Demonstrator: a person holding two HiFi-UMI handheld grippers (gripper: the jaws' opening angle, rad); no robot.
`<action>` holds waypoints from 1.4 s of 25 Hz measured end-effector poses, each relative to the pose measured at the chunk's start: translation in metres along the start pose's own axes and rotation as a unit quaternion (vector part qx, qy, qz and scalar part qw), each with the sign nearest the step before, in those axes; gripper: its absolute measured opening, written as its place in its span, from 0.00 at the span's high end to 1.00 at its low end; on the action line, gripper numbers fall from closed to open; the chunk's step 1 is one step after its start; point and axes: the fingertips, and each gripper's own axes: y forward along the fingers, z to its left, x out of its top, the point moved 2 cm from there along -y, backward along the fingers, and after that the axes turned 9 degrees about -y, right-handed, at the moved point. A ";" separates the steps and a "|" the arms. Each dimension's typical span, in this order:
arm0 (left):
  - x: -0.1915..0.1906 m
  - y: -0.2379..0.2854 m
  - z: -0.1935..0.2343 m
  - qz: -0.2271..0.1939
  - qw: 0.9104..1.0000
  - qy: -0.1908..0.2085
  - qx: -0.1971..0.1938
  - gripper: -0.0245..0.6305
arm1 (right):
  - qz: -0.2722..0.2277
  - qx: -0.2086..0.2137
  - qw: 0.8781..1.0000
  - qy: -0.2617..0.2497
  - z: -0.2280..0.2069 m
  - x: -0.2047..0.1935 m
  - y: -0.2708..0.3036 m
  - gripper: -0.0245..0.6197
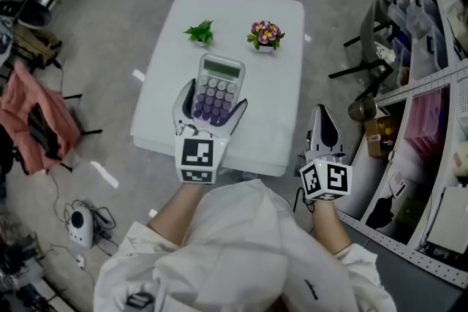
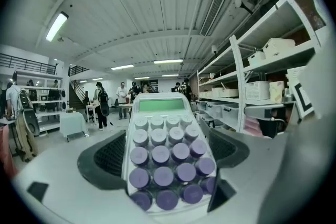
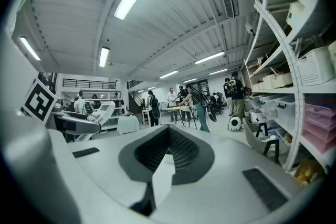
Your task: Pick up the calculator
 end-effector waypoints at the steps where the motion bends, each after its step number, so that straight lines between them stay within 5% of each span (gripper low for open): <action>1: 0.007 -0.004 -0.001 -0.009 1.000 0.004 -0.001 0.21 | -0.006 0.000 1.000 -0.003 -0.002 0.005 -0.001 0.93; 13: 0.059 -0.038 0.004 -0.080 0.996 0.033 0.002 0.21 | -0.067 -0.018 0.997 -0.034 -0.022 0.059 -0.011 0.94; 21: 0.068 -0.050 0.023 -0.110 0.994 0.012 0.009 0.21 | -0.080 -0.030 0.996 -0.040 -0.021 0.072 -0.010 0.94; 35: 0.068 -0.050 0.023 -0.107 0.994 0.021 0.008 0.21 | -0.080 -0.033 0.996 -0.025 -0.023 0.071 -0.009 0.94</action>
